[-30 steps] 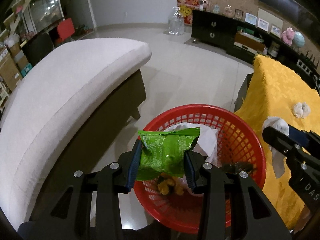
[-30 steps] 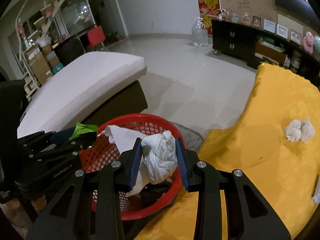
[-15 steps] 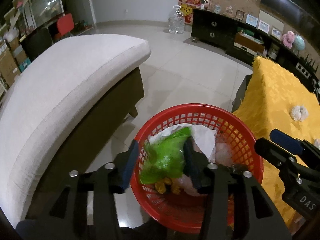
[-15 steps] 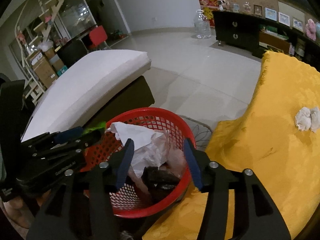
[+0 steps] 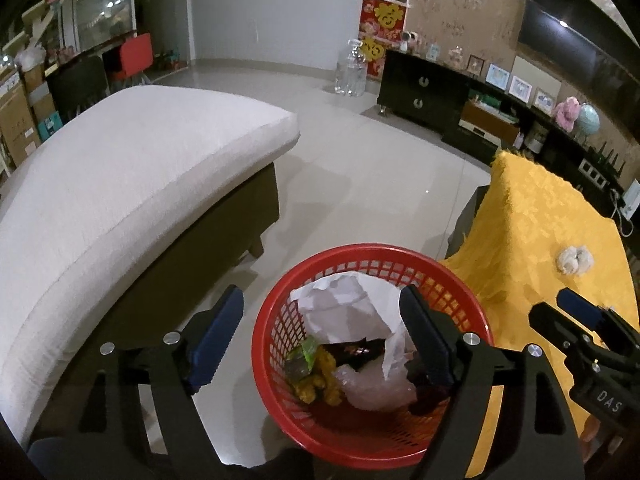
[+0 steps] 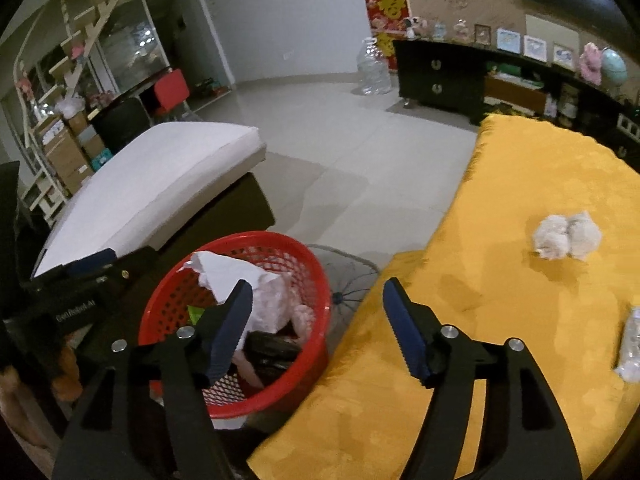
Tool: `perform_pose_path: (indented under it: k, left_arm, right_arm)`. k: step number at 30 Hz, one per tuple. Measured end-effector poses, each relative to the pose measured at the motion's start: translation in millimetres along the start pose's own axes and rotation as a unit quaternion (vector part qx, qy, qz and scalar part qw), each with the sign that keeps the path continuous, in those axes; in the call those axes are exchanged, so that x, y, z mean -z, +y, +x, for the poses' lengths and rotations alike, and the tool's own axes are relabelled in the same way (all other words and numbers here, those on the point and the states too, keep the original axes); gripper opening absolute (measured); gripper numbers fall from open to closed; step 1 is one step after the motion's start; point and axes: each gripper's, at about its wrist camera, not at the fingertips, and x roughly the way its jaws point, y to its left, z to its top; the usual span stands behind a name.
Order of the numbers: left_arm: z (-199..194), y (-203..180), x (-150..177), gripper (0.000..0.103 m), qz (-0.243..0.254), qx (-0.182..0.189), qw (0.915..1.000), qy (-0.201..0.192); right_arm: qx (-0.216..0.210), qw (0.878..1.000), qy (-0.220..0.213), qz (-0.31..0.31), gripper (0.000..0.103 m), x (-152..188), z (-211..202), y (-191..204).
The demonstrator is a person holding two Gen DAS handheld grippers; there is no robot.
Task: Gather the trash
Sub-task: 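Move both tools back over the table toward the remaining items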
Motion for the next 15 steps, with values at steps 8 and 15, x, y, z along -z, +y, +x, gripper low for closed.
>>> perform_pose_path:
  k: [8,15]
  left_arm:
    - [-9.3,-15.6,0.9,0.078,0.017,0.014,0.9996,-0.015]
    - [-14.3,-36.6,1.5,0.080,0.037,0.030,0.9986,-0.023]
  right_arm:
    - [0.050,0.999,-0.016,0.003,0.072,9.8,-24.6,-22.2]
    - [0.109,0.993,-0.031,0.035,0.073,23.7,-55.4,-65.7]
